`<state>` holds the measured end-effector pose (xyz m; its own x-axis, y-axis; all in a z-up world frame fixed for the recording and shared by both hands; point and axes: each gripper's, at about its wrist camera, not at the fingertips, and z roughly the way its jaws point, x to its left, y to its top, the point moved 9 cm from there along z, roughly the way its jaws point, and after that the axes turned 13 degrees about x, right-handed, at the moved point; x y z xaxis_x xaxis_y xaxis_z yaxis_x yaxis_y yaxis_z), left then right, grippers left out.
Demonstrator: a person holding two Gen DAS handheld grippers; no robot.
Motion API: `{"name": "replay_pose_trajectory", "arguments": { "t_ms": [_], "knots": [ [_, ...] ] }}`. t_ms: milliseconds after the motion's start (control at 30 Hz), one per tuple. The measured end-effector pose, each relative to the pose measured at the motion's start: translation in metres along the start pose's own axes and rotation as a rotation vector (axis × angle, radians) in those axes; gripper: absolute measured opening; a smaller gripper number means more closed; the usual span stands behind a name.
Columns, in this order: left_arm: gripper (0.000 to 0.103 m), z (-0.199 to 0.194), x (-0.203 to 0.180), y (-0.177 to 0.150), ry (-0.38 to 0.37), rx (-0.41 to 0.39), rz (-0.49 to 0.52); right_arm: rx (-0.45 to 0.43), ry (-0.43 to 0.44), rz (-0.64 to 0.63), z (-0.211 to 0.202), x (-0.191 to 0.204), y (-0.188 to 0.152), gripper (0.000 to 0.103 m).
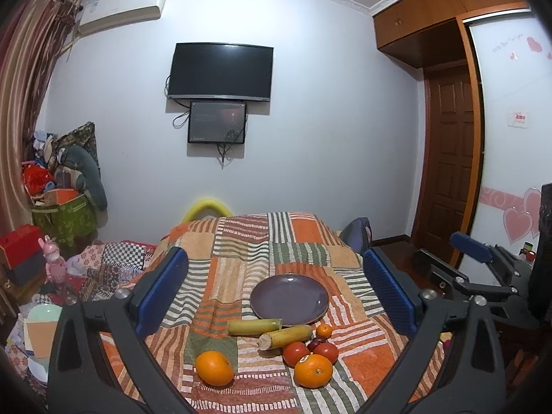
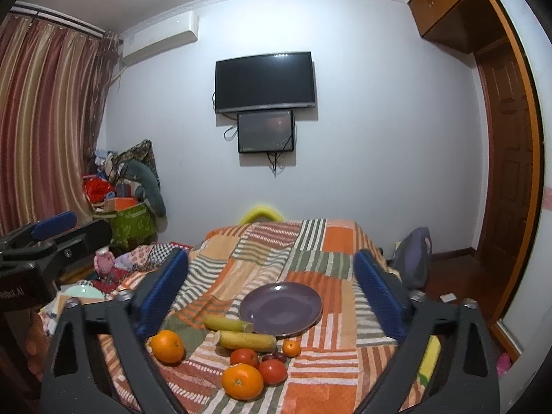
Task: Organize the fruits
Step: 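Move the right tool to one large orange while the left tool approaches the other large orange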
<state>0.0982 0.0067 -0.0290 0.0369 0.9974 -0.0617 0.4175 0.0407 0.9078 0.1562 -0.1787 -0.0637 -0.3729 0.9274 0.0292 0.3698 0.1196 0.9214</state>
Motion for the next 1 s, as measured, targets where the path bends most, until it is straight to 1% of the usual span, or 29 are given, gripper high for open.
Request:
{"name": "replay_pose_trajectory", "arguments": {
  "t_ms": [100, 167, 200, 233, 267, 300, 333, 367, 400, 433, 567, 667, 733, 800, 933, 1000],
  "knots": [
    [0.089, 0.008, 0.009, -0.003, 0.015, 0.026, -0.006, 0.040, 0.019, 0.015, 0.011, -0.004, -0.008, 0.087],
    [0.085, 0.018, 0.016, -0.008, 0.022, 0.061, -0.009, 0.065, 0.022, 0.012, 0.018, -0.007, -0.014, 0.087],
    [0.080, 0.022, 0.019, -0.011, 0.024, 0.082, -0.009, 0.077, 0.021, 0.008, 0.021, -0.008, -0.016, 0.087],
    [0.071, 0.030, 0.024, -0.017, 0.026, 0.116, -0.013, 0.092, 0.018, 0.003, 0.024, -0.009, -0.020, 0.087],
    [0.068, 0.036, 0.029, -0.021, 0.028, 0.144, -0.016, 0.113, 0.014, -0.003, 0.029, -0.009, -0.024, 0.086],
    [0.063, 0.042, 0.033, -0.026, 0.029, 0.170, -0.019, 0.139, 0.006, -0.009, 0.035, -0.010, -0.030, 0.083],
    [0.062, 0.048, 0.037, -0.031, 0.030, 0.196, -0.021, 0.168, -0.004, -0.014, 0.043, -0.010, -0.035, 0.081],
    [0.062, 0.054, 0.042, -0.036, 0.033, 0.218, -0.027, 0.189, -0.010, -0.018, 0.048, -0.010, -0.039, 0.075],
    [0.062, 0.060, 0.047, -0.042, 0.038, 0.236, -0.034, 0.211, -0.013, -0.021, 0.053, -0.010, -0.044, 0.073],
    [0.062, 0.065, 0.051, -0.047, 0.042, 0.252, -0.036, 0.243, -0.009, -0.024, 0.062, -0.009, -0.051, 0.073],
    [0.062, 0.086, 0.068, -0.071, 0.061, 0.334, -0.039, 0.323, 0.032, -0.014, 0.077, -0.006, -0.071, 0.071],
    [0.063, 0.100, 0.082, -0.086, 0.067, 0.382, -0.044, 0.377, 0.043, -0.019, 0.088, -0.003, -0.084, 0.071],
    [0.067, 0.110, 0.091, -0.098, 0.077, 0.416, -0.056, 0.414, 0.053, -0.019, 0.095, -0.001, -0.093, 0.071],
    [0.074, 0.119, 0.101, -0.111, 0.079, 0.456, -0.078, 0.452, 0.062, -0.012, 0.102, 0.000, -0.102, 0.071],
    [0.074, 0.138, 0.116, -0.133, 0.092, 0.525, -0.089, 0.519, 0.072, 0.000, 0.114, 0.005, -0.121, 0.071],
    [0.074, 0.144, 0.119, -0.142, 0.086, 0.550, -0.086, 0.559, 0.077, -0.003, 0.120, 0.007, -0.132, 0.071]
  ]
}}
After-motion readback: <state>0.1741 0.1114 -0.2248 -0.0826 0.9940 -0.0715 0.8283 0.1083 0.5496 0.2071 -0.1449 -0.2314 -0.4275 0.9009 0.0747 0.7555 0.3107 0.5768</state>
